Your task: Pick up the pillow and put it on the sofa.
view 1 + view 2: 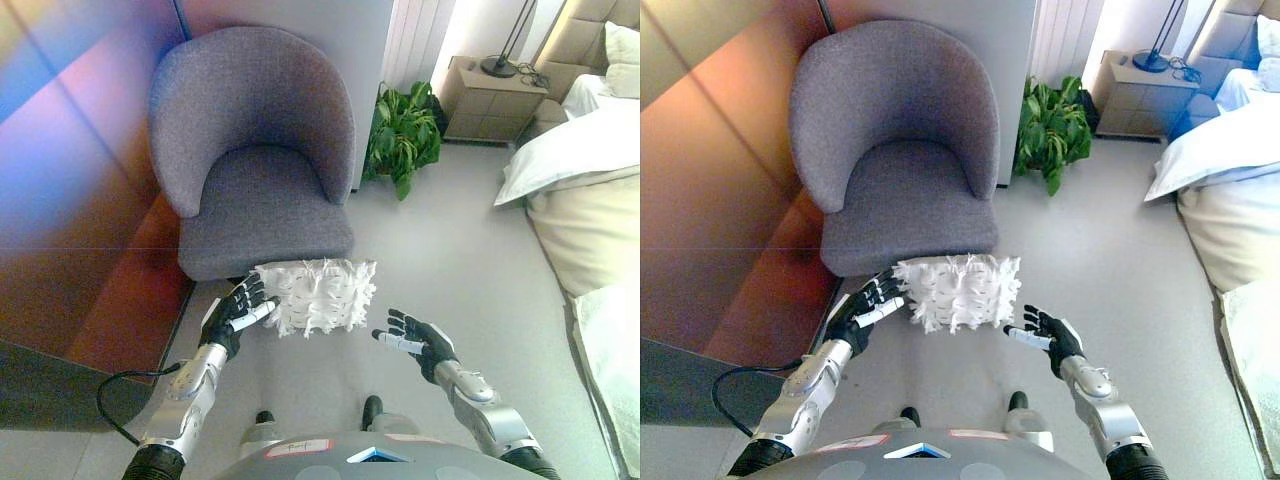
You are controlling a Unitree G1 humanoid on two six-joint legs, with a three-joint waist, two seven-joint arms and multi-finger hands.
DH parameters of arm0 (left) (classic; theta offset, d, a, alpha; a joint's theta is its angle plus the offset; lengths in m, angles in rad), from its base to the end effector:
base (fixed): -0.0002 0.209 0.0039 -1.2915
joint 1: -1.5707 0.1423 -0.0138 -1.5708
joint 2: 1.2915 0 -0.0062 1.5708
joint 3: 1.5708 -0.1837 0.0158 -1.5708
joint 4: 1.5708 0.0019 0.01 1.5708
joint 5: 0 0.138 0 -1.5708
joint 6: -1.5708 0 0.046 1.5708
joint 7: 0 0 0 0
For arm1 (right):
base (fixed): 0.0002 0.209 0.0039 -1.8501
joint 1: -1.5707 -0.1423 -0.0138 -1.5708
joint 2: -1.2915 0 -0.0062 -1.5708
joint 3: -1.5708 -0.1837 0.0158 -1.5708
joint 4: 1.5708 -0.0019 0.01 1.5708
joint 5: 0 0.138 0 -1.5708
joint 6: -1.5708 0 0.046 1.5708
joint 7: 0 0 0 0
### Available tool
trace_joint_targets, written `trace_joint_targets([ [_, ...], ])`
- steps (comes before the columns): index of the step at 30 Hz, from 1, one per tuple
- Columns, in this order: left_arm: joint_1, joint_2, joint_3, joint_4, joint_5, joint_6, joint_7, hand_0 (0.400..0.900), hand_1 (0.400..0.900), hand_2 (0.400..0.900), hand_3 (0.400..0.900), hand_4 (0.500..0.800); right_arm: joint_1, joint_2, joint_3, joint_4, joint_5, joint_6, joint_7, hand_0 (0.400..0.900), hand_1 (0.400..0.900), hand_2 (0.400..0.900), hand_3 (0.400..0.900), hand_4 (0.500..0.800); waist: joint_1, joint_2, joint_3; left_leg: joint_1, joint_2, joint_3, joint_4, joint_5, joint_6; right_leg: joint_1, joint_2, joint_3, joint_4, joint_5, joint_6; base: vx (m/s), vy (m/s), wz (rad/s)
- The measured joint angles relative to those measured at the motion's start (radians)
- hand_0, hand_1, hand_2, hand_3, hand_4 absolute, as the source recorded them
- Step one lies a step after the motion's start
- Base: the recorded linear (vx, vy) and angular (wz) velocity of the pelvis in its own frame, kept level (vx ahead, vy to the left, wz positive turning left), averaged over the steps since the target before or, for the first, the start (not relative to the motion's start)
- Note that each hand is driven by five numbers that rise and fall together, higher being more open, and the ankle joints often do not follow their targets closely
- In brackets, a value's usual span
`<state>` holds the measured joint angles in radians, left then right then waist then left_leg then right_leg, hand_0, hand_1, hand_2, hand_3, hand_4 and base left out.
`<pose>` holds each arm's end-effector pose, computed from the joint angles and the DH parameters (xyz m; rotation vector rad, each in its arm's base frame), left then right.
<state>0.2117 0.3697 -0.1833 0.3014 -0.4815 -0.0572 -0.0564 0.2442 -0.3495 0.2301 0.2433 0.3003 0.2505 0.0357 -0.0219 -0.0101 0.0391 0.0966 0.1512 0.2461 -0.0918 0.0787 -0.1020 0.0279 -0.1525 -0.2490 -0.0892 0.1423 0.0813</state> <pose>0.1315 0.2150 -0.0353 -0.1105 0.4897 -0.0278 0.1174 -0.1997 -0.0460 -0.0467 0.7906 0.1099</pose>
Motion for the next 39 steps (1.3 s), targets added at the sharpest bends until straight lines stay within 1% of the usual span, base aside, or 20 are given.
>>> trace_joint_targets([
  [3, 0.000, 0.000, 0.000, 0.000, 0.000, 0.001, -0.008, 0.900, 0.900, 0.900, 0.900, 0.800, 0.002, 0.000, 0.000, 0.000, 0.000, 0.001, 0.002, 0.900, 0.900, 0.900, 0.900, 0.800, 0.000, 0.001, -0.001, -0.001, 0.000, -0.001, 0.000, 0.000, 0.000, 0.000, 0.000, -0.001, 0.000, 0.000, 0.000, -0.01, -0.014, 0.03],
  [5, 0.000, 0.000, -0.001, 0.000, 0.000, 0.003, -0.033, 0.900, 0.900, 0.900, 0.900, 0.800, 0.002, 0.000, 0.000, 0.000, 0.000, 0.001, 0.003, 0.900, 0.900, 0.900, 0.900, 0.800, 0.000, 0.000, -0.002, -0.003, 0.000, -0.003, 0.000, 0.000, 0.000, 0.000, 0.000, -0.003, 0.000, 0.000, 0.000, -0.03, -0.022, 0.05],
  [8, 0.000, 0.000, -0.003, 0.000, 0.000, 0.006, -0.055, 0.900, 0.900, 0.900, 0.900, 0.800, 0.002, 0.000, 0.000, 0.000, 0.000, 0.001, -0.001, 0.900, 0.900, 0.900, 0.900, 0.800, -0.001, -0.003, -0.003, -0.009, 0.000, -0.006, 0.000, 0.000, 0.000, -0.001, 0.000, -0.004, -0.001, -0.001, 0.000, -0.03, -0.017, 0.04],
  [13, 0.000, 0.000, -0.009, 0.000, 0.000, 0.015, -0.056, 0.900, 0.900, 0.900, 0.900, 0.800, 0.002, 0.000, 0.001, 0.000, 0.000, 0.001, -0.006, 0.900, 0.900, 0.900, 0.900, 0.800, 0.000, -0.009, -0.009, -0.010, 0.000, -0.009, 0.000, 0.001, 0.001, -0.004, 0.000, -0.006, -0.001, -0.002, -0.001, 0.00, 0.000, 0.00],
  [27, 0.000, 0.000, -0.009, 0.000, 0.000, 0.016, -0.055, 0.900, 0.900, 0.900, 0.900, 0.800, 0.002, 0.000, 0.001, 0.000, 0.002, 0.001, -0.007, 0.900, 0.900, 0.900, 0.900, 0.800, 0.000, -0.011, -0.015, -0.015, 0.001, -0.009, 0.000, 0.000, 0.000, -0.004, 0.000, -0.006, -0.001, -0.002, -0.001, 0.00, -0.005, 0.00],
  [39, 0.006, 0.000, -0.009, 0.000, 0.000, 0.015, -0.054, 0.900, 0.900, 0.900, 0.900, 0.800, 0.009, -0.001, 0.001, 0.000, 0.001, -0.001, -0.006, 0.900, 0.900, 0.900, 0.900, 0.800, 0.000, -0.011, -0.015, -0.011, 0.007, -0.002, 0.002, 0.000, 0.000, -0.011, 0.009, 0.002, -0.001, -0.002, -0.002, 0.03, -0.114, -0.07],
])
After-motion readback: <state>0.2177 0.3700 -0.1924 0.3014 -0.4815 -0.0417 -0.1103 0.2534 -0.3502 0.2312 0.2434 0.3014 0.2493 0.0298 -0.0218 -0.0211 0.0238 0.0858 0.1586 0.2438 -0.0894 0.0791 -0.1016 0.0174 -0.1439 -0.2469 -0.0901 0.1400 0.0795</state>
